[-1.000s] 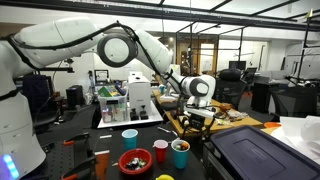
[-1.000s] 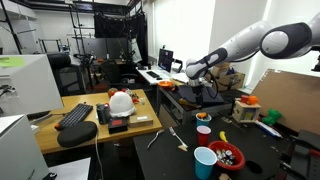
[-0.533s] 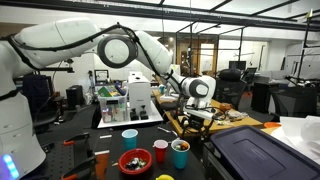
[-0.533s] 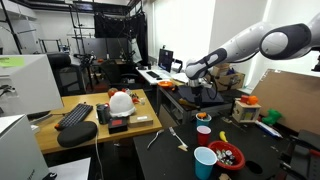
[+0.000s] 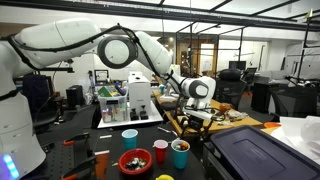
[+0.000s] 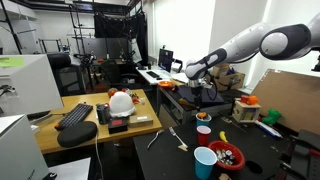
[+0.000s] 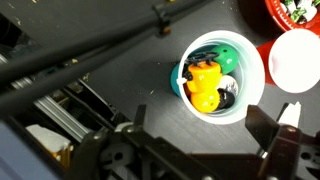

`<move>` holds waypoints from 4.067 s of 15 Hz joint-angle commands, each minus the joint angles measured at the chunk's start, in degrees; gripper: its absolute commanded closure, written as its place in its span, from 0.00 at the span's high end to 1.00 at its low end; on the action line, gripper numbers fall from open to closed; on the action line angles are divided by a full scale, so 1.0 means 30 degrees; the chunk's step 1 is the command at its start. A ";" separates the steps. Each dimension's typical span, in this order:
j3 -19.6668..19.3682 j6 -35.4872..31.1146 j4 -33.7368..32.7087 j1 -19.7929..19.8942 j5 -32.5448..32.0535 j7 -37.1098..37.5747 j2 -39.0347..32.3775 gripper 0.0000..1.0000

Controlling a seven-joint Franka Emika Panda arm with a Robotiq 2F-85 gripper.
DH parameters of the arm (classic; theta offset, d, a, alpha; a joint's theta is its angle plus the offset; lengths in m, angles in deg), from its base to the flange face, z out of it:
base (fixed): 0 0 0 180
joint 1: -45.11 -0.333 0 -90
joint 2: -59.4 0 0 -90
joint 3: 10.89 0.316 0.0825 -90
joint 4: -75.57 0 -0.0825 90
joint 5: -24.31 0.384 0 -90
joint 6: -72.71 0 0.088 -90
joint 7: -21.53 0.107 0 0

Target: Take the orange object out of the blue cup and place it inside the red bowl

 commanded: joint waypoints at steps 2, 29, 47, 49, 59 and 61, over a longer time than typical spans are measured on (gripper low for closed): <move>-0.0024 -0.2812 0.4166 -0.0236 -0.0092 0.0678 0.1914 1.00; -0.0221 -1.2539 2.0063 -0.2582 -0.1175 0.6136 1.4321 1.00; -0.2496 -1.3413 1.8519 -0.6653 0.1362 1.8933 1.1363 1.00; -0.3175 -1.3080 1.7822 -0.7398 0.1553 2.1219 1.0837 1.00; -0.5173 -1.1812 1.5282 -0.8907 0.1372 2.9898 0.9829 1.00; -0.5030 -1.1721 1.5623 -0.8900 0.1148 3.0445 1.0481 1.00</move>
